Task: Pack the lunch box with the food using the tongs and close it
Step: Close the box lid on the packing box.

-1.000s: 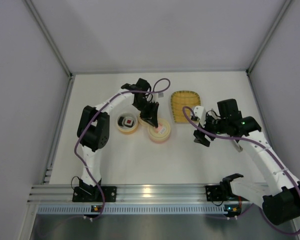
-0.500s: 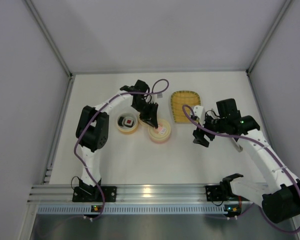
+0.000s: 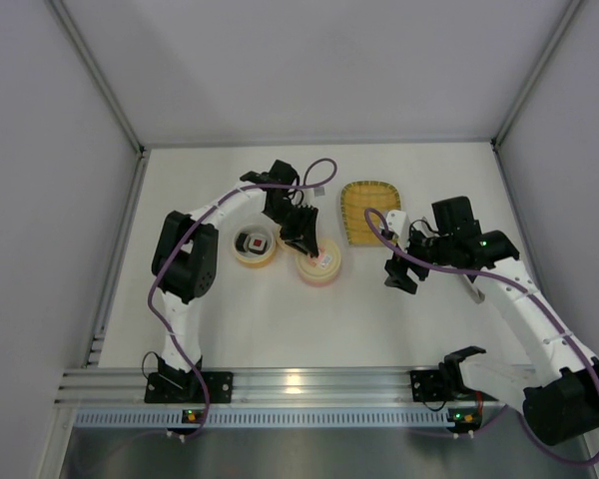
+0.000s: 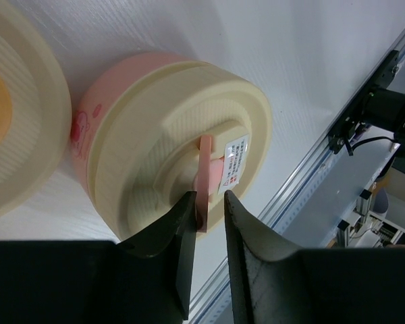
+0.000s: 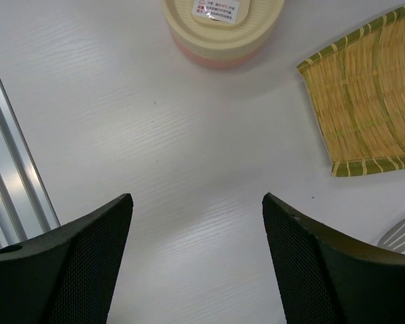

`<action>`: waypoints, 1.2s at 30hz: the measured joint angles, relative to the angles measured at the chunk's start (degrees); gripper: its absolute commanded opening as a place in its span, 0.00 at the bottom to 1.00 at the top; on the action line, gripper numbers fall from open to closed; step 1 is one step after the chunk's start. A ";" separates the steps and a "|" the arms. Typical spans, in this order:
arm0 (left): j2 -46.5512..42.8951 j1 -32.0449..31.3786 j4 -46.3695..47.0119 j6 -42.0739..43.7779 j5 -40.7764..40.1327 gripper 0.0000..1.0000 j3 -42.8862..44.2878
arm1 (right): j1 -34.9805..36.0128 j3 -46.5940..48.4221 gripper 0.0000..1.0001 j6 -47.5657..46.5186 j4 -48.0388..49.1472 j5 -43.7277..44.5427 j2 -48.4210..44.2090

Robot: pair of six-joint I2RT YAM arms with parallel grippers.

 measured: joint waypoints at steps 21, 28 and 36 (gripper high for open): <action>-3.30 -0.48 -2.64 2.49 -11.13 0.51 3.58 | 0.00 0.02 0.79 0.85 0.00 -0.76 0.00; -7.78 -0.33 -2.73 3.43 -13.88 0.41 3.61 | 0.00 0.02 0.79 1.44 0.09 -0.96 -0.02; -7.89 -1.14 -2.56 3.78 -10.93 0.19 3.17 | 0.00 0.02 0.79 1.92 0.15 -0.98 -0.22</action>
